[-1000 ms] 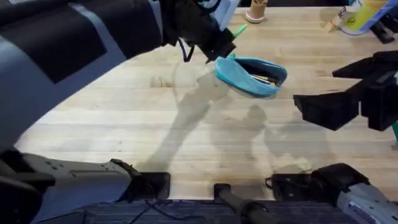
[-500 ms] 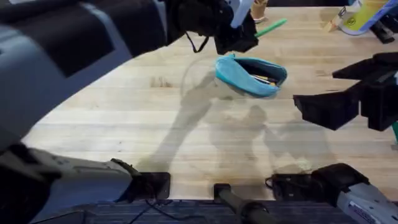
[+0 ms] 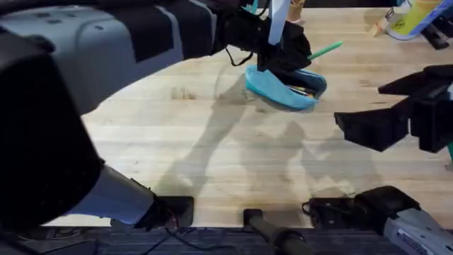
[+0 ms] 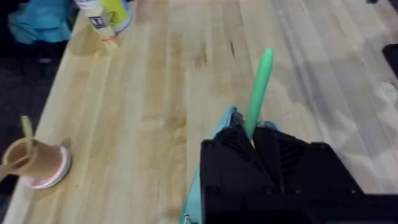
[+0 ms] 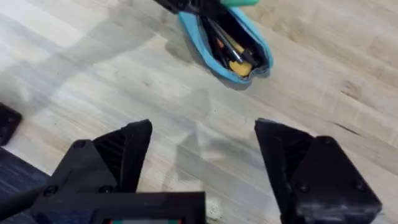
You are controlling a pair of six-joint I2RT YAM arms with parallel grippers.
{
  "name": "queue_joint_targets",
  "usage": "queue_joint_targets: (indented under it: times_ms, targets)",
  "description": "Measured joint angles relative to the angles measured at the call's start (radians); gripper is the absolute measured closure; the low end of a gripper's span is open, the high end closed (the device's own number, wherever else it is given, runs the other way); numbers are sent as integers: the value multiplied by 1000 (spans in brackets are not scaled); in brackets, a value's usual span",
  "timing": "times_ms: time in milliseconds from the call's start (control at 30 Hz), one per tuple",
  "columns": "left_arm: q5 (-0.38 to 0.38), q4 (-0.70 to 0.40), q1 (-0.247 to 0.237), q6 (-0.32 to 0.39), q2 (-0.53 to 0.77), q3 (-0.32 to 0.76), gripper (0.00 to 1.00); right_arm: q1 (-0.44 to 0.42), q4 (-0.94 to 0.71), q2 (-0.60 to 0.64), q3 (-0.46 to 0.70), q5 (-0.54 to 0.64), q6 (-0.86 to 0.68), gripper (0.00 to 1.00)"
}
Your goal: Unzip the bag, pick up the pens from the table one at a time and place them inside, then zip the bag closed.
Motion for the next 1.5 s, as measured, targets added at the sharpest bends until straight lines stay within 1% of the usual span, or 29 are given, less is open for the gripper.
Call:
queue_joint_targets:
  times_ms: [167, 267, 433, 567, 667, 733, 867, 933, 1067, 1300, 1333, 1433, 1467, 1500]
  targets:
    - [24, 1, -2, 0, 59, 0, 959, 0, 8, 0, 0, 1, 0, 4]
    - [24, -2, -2, 0, 88, 0, 959, 0, 8, 0, 0, 1, 0, 4]
    - [14, -16, -2, 1, 98, 0, 959, 0, 8, 0, 0, 1, 1, 3]
    - [-43, -41, -2, 1, 99, 0, 959, 0, 8, 0, 0, 1, 3, 4]
    - [-107, -69, -2, 4, 100, 0, 959, 0, 8, 0, 0, 1, 3, 5]
    - [-141, -99, -2, 23, 100, 0, 959, 0, 9, 0, 0, 1, 3, 4]
    - [-208, -168, -2, 84, 99, 0, 959, 0, 9, 0, 0, 1, 3, 3]
    - [-234, -182, -3, 108, 100, 0, 959, 0, 11, 0, 0, 1, 3, 3]
    - [-256, -175, -10, 133, 105, 2, 959, 0, 38, 0, 0, 3, 3, 3]
    - [-270, -155, -11, 146, 120, 3, 958, 0, 61, 0, 0, 4, 3, 5]
    - [-270, -154, -11, 149, 120, 3, 924, 0, 61, 0, 0, 4, 3, 4]
    - [-277, -152, -11, 153, 120, 3, 741, 0, 61, 0, 0, 5, 3, 4]
    - [-278, -152, -11, 154, 120, 3, 666, 0, 61, 0, 0, 5, 3, 5]
    - [-281, -152, -11, 158, 120, 3, 531, 0, 61, 0, 0, 5, 3, 5]
